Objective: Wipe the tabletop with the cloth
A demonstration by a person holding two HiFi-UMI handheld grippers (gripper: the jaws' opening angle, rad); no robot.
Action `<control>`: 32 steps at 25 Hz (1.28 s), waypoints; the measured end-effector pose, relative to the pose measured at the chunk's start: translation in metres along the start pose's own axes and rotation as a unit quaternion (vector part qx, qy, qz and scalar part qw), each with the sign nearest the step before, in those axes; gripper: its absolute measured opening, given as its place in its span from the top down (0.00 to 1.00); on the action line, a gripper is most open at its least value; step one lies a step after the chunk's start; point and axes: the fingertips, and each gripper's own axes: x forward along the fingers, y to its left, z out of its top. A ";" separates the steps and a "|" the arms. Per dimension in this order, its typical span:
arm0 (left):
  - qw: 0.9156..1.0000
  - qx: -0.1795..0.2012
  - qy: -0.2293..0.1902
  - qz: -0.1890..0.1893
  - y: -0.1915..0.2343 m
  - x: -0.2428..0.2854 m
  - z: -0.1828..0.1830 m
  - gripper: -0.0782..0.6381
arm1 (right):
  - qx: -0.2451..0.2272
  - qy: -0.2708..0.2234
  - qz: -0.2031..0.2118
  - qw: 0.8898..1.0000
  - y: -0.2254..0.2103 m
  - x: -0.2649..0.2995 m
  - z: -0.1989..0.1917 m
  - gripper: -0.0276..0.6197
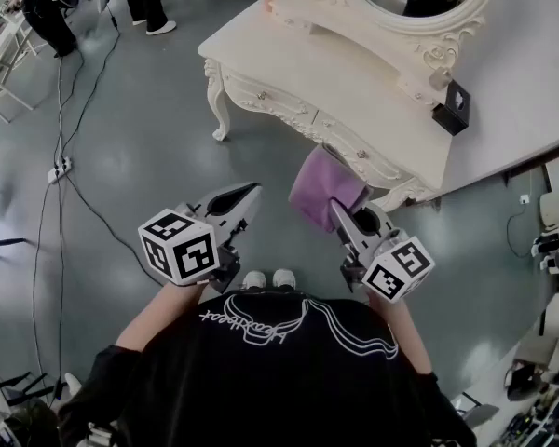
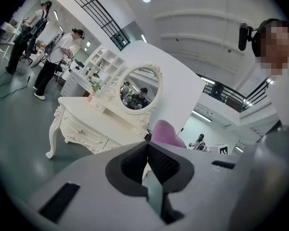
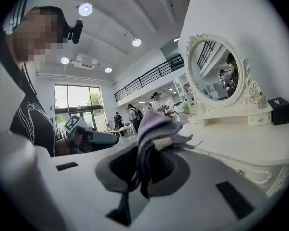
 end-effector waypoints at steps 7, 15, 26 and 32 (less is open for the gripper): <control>1.000 0.010 -0.012 0.005 0.013 -0.033 0.012 0.88 | -0.011 -0.008 0.004 1.000 0.022 0.020 0.005 0.88; 0.999 0.016 -0.021 0.019 0.033 -0.050 0.024 0.88 | -0.018 -0.014 0.013 1.000 0.032 0.043 0.009 0.88; 0.997 0.012 -0.027 0.066 0.093 -0.037 0.043 0.88 | 0.006 -0.015 0.034 0.999 -0.012 0.108 0.008 0.88; 0.995 -0.007 -0.024 0.093 0.153 -0.004 0.068 0.88 | 0.024 0.000 0.049 0.999 -0.060 0.174 0.011 0.88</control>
